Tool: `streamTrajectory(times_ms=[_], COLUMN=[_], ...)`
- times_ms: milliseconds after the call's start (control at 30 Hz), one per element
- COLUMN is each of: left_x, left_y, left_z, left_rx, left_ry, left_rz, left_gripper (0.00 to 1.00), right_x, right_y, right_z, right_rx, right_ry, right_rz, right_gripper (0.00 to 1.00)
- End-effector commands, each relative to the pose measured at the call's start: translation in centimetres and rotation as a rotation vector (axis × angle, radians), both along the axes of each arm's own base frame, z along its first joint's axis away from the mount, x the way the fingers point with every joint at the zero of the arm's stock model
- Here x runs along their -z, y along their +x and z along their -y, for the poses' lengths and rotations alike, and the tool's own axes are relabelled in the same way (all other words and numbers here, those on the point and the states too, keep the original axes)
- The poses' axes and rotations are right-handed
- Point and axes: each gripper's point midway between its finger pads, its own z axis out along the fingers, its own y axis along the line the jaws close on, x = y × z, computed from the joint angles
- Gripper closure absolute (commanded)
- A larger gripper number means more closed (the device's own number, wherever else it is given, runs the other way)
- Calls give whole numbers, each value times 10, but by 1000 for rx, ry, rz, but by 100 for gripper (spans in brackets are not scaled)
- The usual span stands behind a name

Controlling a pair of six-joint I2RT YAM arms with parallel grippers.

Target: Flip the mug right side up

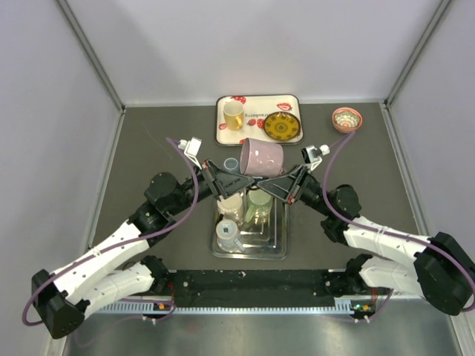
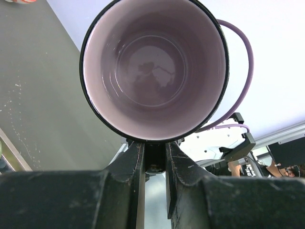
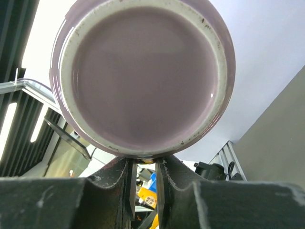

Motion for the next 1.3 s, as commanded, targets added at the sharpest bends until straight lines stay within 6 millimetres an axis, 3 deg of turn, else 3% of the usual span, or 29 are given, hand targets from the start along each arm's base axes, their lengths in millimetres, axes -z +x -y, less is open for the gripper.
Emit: streamTrajectory(times_ms=[0, 267, 433, 633, 900, 1067, 1267], left_x=[-18, -21, -19, -15, -14, -5, 7], left_y=[-36, -30, -23, -17, -13, -8, 0], left_z=[6, -3, -6, -8, -12, -21, -30], left_rx=[142, 72, 22, -10, -46, -102, -165], left_ry=[-39, -30, -36, -40, -22, 30, 73], left_rz=[84, 124, 116, 110, 121, 117, 104], left_gripper=[100, 100, 73, 56, 49, 37, 32], right_x=[-42, -36, -36, -30, -32, -35, -40], right_y=[9, 5, -1, -4, -10, -14, -24], right_z=[8, 9, 11, 10, 13, 17, 26], right_rx=[53, 85, 82, 68, 69, 84, 106], right_ry=[91, -6, -38, -73, -89, -125, -179], right_rz=[86, 126, 143, 147, 168, 192, 223], right_gripper=[100, 100, 100, 100, 100, 100, 100])
